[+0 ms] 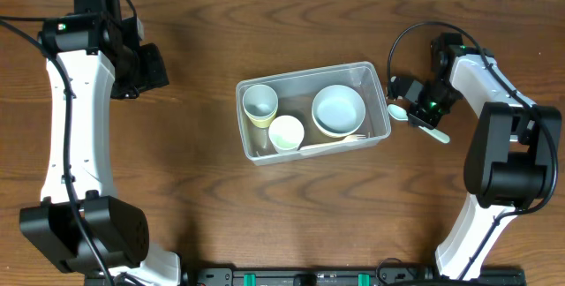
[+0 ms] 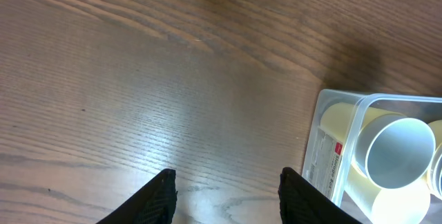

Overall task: Pack container
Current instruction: 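Close the right gripper on the green spoon handle and lift it, then carry the green spoon over the container and release it inside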

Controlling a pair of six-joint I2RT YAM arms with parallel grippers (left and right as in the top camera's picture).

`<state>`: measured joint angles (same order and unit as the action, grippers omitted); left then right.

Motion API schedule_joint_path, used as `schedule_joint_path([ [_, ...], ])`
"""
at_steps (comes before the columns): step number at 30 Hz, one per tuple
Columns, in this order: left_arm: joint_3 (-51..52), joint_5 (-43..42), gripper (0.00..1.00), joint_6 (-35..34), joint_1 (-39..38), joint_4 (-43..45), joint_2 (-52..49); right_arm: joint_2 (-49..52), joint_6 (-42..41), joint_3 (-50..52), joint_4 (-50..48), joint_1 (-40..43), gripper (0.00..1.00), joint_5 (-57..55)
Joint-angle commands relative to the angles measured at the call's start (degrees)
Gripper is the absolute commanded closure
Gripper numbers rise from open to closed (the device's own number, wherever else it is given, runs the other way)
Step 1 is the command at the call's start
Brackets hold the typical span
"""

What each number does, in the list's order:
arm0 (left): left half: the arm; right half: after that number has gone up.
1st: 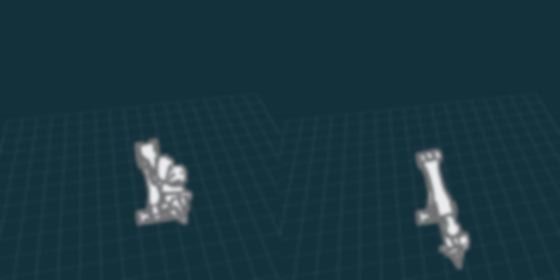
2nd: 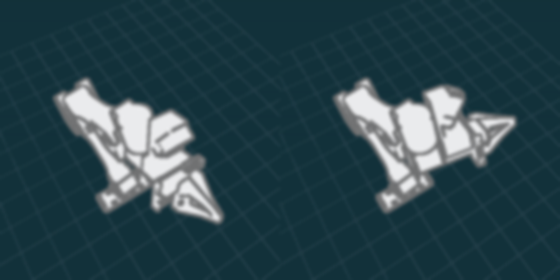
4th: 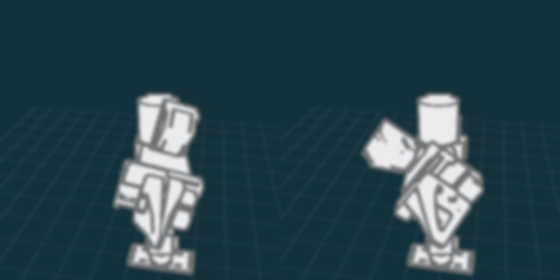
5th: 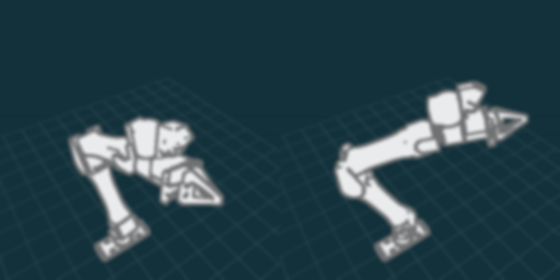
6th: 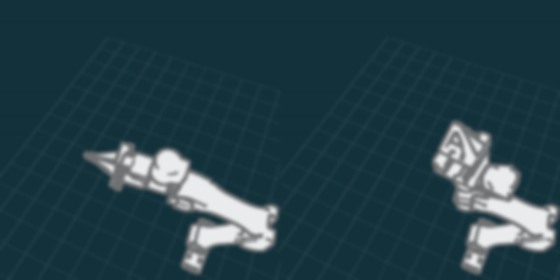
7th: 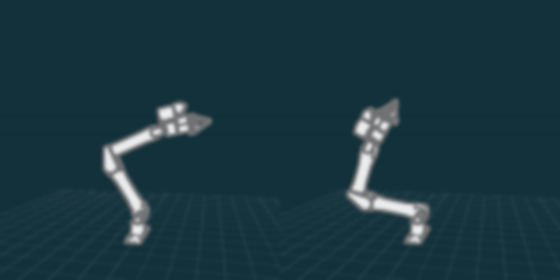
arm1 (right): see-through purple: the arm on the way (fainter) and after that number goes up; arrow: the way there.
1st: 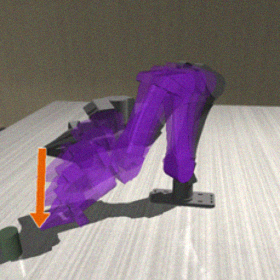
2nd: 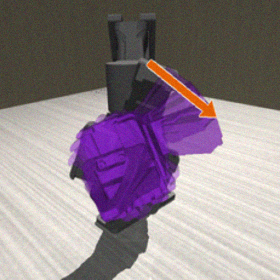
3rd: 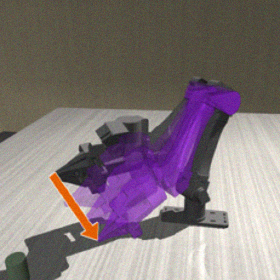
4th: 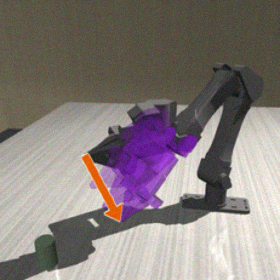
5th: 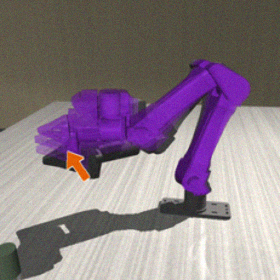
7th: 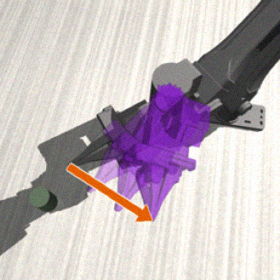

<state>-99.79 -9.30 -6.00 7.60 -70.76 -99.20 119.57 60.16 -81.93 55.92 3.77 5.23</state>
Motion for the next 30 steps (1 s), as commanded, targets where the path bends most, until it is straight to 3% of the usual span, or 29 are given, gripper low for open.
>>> schedule_joint_path([
  [1,0.2,-0.57,0.51,-0.04,-0.07,-0.37,0.98,2.08,-0.72,1.18,-0.22,-0.31,0.97,1.27],
  [11,0.2,-0.55,0.51,-0.04,-0.07,-0.33,0.98,1.81,-27.19,0.11,-8.57,-0.31,0.99,1.22],
  [18,0.2,-0.55,0.51,-0.04,-0.07,-0.37,0.98,-4.81,-37.07,-8.2,-6.54,-1.05,0.99,1.42],
  [24,0.22,-0.55,0.51,-0.04,-0.07,-0.35,0.81,-16.28,-35.23,-12.85,-6.21,-6.43,0.99,4.26],
  [30,1.18,-0.55,0.51,-0.02,-0.07,-0.33,0.81,-23.74,-18.88,-12.85,0.28,-18.64,0.99,4.26],
])
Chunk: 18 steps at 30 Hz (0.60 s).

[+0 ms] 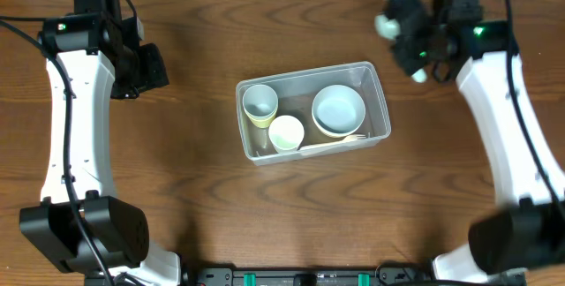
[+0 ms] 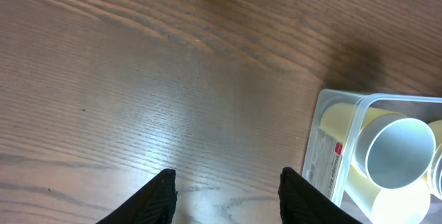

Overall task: Pack container
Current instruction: 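Carry the green spoon over the container and release it inside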

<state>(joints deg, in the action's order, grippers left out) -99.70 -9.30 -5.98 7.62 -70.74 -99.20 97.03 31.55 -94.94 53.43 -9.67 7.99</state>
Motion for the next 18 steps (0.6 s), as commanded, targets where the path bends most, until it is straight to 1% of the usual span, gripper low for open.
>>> schedule_joint_path([
  [1,1.27,-0.55,0.51,-0.02,-0.09,-0.35,0.81,-1.44,12.5,0.17,4.61,-7.21,0.99,1.49],
  [4,1.55,-0.55,0.51,0.39,-0.09,-0.35,0.81,-1.25,20.85,0.48,9.81,-12.35,0.99,1.4],
  [8,1.62,-0.55,0.51,0.37,-0.09,-0.35,0.81,-1.11,28.24,3.32,13.07,-15.8,0.99,1.25],
  [14,1.62,-0.55,0.51,0.37,-0.09,-0.33,0.81,-1.09,36.74,11.41,11.69,-15.89,0.99,1.27],
  [18,1.62,-0.55,0.51,0.37,-0.09,-0.33,0.81,-1.09,37.55,15.72,7.65,-15.91,0.99,1.31],
])
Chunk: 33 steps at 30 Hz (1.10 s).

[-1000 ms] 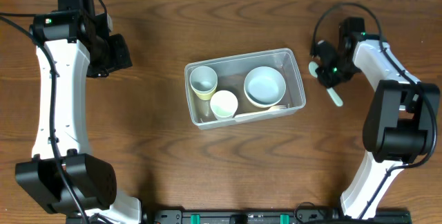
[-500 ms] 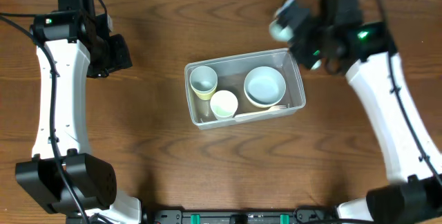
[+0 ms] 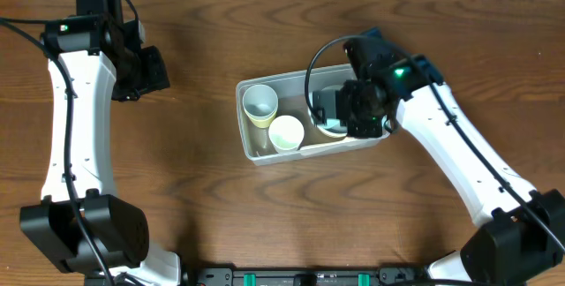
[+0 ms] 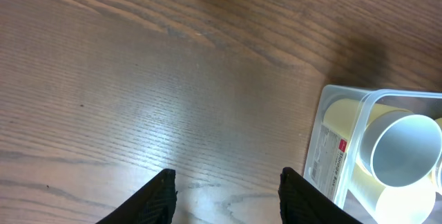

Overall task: Pack container
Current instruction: 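Carry the green spoon over the container and release it inside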

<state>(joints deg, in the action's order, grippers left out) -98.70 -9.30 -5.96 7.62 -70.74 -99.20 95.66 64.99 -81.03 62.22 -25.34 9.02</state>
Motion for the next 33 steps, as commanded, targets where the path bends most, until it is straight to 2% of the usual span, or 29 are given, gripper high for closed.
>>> schedule_joint_path([
  [1,0.61,-0.55,0.51,0.35,-0.09,-0.33,0.81,0.28,4.11,2.16,-1.46,-0.24,0.99,0.28],
  [10,0.61,-0.55,0.51,0.35,-0.09,-0.33,0.81,0.28,4.07,2.23,-2.69,-0.24,0.98,0.28],
  [11,0.61,-0.55,0.51,0.35,-0.09,-0.28,0.81,0.28,3.82,2.23,-2.67,-0.24,0.89,0.28],
  [12,0.61,-0.55,0.51,0.35,-0.09,-0.2,0.81,0.28,3.32,2.23,-2.69,-0.24,0.73,0.31],
  [13,0.61,-0.55,0.51,0.35,-0.09,-0.15,0.81,0.28,2.54,2.23,-2.69,-0.24,0.62,0.31],
  [16,0.61,-0.55,0.51,0.35,-0.09,-0.15,0.81,0.28,2.27,2.23,-2.69,-0.24,0.59,0.31],
  [20,0.61,-0.55,0.51,0.35,-0.09,-0.15,0.81,0.28,2.27,2.23,-2.95,-0.24,0.62,0.5],
  [23,0.61,-0.55,0.51,0.35,-0.09,-0.15,0.81,0.28,-1.07,2.23,-5.09,-0.22,0.8,0.46],
  [24,0.61,-0.55,0.51,0.35,-0.09,-0.17,0.81,0.28,-3.13,2.23,-6.1,-0.22,0.83,0.44],
  [27,0.61,-0.55,0.51,0.35,-0.09,-0.2,0.81,0.28,-14.49,2.23,-10.58,0.24,0.98,-2.58],
  [30,0.61,-0.55,0.51,0.35,-0.09,-0.2,0.81,0.28,-26.08,2.23,-12.72,1.14,0.99,-7.48],
  [33,0.61,-0.55,0.51,0.35,-0.09,-0.2,0.81,0.31,-32.96,2.43,-11.5,2.27,0.99,-8.83],
])
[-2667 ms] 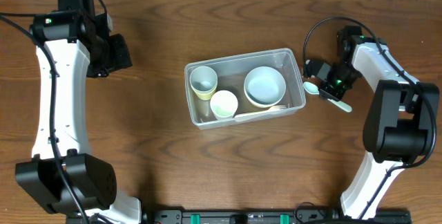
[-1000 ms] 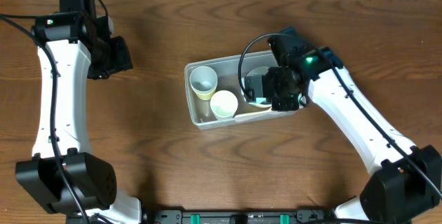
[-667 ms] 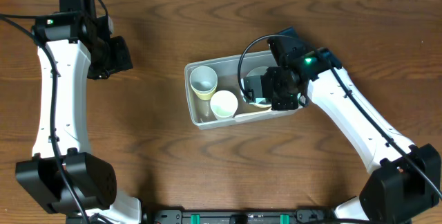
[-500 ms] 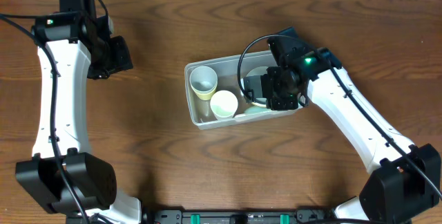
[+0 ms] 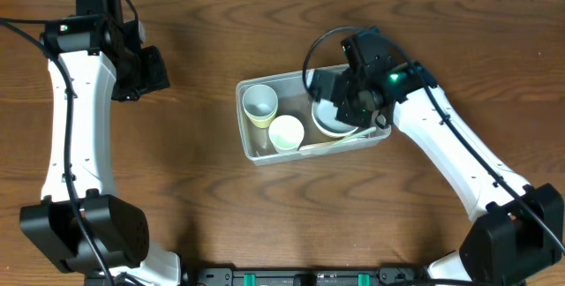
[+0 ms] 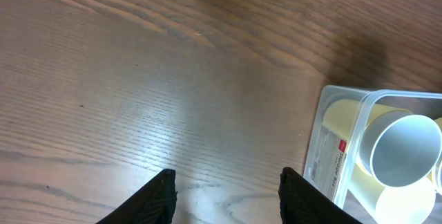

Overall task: Pack container
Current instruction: 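Carry the green spoon over the container and release it inside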

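Note:
A clear plastic container [image 5: 291, 76] lies at the table's middle, its left corner also in the left wrist view [image 6: 331, 162]. Inside stand two paper cups [image 5: 259, 101] [image 5: 286, 132], a pale bowl [image 5: 328, 122] and a pale utensil [image 5: 331, 141] along the front wall. My right gripper [image 5: 347, 103] hangs over the bowl, hiding part of it; its jaws and anything in them are hidden. The mint spoon does not show. My left gripper [image 6: 228, 186] is open over bare wood left of the container, also visible from overhead [image 5: 152, 67].
Dark wood table [image 5: 177, 198] all around the container. The right arm [image 5: 441, 158] stretches from the front right across to the container. The left arm [image 5: 75, 118] runs along the left side. A black rail [image 5: 291, 277] lines the front edge.
My right gripper has shifted slightly toward the back of the container, still over the bowl. The left arm and the cups have not moved.
My right gripper was down at a mint spoon lying on the table right of the container. Then it was raised at the back right with the spoon in it. Then it was over the bowl in the container, where it still hangs. The left gripper stayed open throughout.

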Controlling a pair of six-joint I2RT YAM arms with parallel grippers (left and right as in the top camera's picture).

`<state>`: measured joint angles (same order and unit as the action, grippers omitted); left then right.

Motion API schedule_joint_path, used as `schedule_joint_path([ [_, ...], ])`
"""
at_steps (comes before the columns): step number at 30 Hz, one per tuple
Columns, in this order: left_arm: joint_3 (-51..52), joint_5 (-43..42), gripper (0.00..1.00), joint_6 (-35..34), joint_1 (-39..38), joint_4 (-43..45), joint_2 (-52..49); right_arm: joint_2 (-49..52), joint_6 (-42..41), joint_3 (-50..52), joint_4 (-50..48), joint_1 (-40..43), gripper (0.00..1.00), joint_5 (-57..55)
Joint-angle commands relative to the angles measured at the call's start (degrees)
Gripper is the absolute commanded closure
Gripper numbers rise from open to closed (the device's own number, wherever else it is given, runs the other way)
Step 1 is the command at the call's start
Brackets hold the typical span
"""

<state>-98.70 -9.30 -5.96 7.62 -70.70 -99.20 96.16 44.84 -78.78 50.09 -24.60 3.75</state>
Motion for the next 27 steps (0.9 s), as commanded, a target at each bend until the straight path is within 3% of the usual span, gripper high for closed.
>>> schedule_joint_path([
  [1,0.61,-0.55,0.51,0.35,-0.09,-0.24,0.81,-0.2,-15.15,0.33,1.42,1.84,0.99,-3.5],
  [15,0.61,-0.55,0.51,0.35,-0.09,-0.22,0.81,-0.2,-33.62,11.91,7.26,2.03,0.99,-2.45],
  [22,0.61,-0.55,0.51,0.35,-0.09,-0.22,0.81,-0.22,-34.53,11.93,8.63,2.03,0.99,1.2],
  [27,0.61,-0.55,0.51,0.35,-0.09,-0.2,0.81,-0.26,-34.56,11.54,4.46,2.03,0.99,1.2],
])
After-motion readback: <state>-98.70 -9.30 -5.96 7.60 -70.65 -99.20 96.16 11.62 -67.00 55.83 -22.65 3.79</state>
